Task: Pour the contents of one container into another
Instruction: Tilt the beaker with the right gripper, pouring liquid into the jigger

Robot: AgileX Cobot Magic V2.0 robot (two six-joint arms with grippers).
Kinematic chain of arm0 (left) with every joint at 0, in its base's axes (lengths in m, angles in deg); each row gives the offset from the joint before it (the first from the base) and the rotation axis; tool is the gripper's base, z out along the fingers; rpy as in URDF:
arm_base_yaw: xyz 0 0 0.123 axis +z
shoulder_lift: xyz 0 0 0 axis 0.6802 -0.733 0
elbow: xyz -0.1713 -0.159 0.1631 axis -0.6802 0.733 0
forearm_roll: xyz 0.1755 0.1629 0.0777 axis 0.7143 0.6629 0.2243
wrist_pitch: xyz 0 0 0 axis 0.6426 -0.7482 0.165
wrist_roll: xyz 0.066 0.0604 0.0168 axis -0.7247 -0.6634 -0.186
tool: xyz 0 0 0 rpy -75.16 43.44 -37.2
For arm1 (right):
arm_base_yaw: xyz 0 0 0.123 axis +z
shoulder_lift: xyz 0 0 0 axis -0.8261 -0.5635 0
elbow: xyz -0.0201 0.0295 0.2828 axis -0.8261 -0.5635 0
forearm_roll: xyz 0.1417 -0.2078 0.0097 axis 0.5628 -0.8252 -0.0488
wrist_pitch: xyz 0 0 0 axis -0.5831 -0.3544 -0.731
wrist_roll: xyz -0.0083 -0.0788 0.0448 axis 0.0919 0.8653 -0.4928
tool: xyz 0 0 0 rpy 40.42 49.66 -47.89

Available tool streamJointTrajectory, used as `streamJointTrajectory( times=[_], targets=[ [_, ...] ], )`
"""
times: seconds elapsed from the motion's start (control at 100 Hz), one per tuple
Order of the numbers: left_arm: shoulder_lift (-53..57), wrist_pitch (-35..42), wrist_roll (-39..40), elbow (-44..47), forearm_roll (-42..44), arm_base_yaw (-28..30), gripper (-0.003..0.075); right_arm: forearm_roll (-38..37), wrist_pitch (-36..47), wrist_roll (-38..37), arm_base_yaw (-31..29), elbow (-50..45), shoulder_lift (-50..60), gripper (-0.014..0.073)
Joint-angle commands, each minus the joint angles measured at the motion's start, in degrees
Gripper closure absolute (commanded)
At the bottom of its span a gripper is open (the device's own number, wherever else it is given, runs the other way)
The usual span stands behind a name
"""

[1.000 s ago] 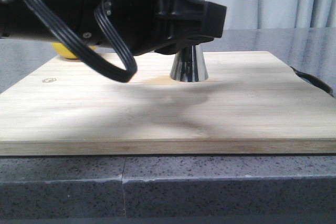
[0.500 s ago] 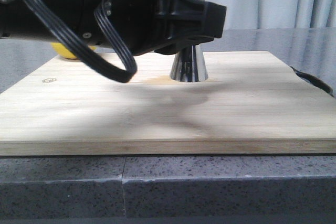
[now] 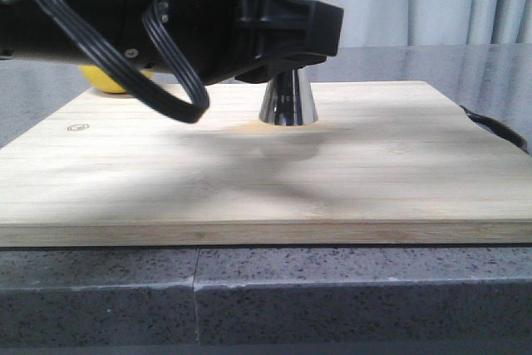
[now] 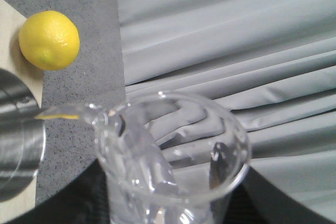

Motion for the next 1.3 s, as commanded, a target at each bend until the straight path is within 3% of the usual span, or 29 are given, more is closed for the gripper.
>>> streamJointTrajectory(
  times=[0.0,1.29],
  targets=[
    [2.5,5.2,0.3,-1.8,-0.1,0.1,0.0739,0.9,3.3,0.8,0.2,2.2,1.8,0.0388],
    [2.5,5.2,0.3,-1.8,-0.1,0.1,0.0739,0.9,5.1,16.7,0.2,2.2,1.8,0.0388]
  ],
)
